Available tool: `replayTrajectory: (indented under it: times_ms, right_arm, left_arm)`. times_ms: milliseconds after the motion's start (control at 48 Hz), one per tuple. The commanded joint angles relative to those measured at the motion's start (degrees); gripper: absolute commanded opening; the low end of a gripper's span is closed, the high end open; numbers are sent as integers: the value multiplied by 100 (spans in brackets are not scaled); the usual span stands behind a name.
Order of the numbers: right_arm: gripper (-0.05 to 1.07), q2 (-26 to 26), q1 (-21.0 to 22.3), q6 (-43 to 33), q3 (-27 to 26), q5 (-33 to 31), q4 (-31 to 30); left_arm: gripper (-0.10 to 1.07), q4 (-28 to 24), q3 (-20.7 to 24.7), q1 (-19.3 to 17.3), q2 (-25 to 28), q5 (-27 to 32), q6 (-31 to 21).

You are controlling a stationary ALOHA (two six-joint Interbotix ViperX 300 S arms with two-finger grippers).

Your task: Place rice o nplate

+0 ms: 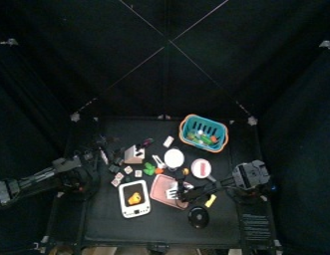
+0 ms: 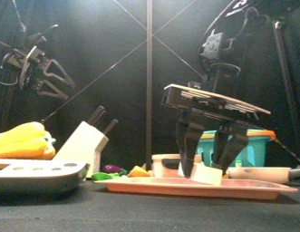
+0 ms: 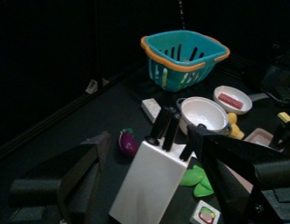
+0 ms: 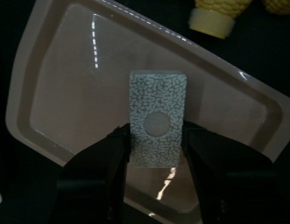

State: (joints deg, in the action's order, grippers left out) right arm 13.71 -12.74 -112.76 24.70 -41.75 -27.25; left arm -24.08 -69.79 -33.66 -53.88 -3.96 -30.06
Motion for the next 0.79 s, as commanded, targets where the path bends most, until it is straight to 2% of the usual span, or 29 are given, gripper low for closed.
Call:
replayTrajectory:
  times_ms: [0, 229, 667, 771]
  right_arm:
    - [84, -123, 9, 0, -132, -9, 0]
    - [94, -185, -9, 35, -167, -18, 9]
    - [95, -413, -70, 132, -185, -123, -53]
    - [95, -536, -132, 220, -158, -123, -308]
  left_arm:
    - [102, 0, 70, -9, 18, -18, 0]
    - [102, 0, 62, -9, 18, -26, 0]
    - [102, 0, 70, 0, 18, -18, 0]
    - [102, 0, 70, -9, 18, -18, 0]
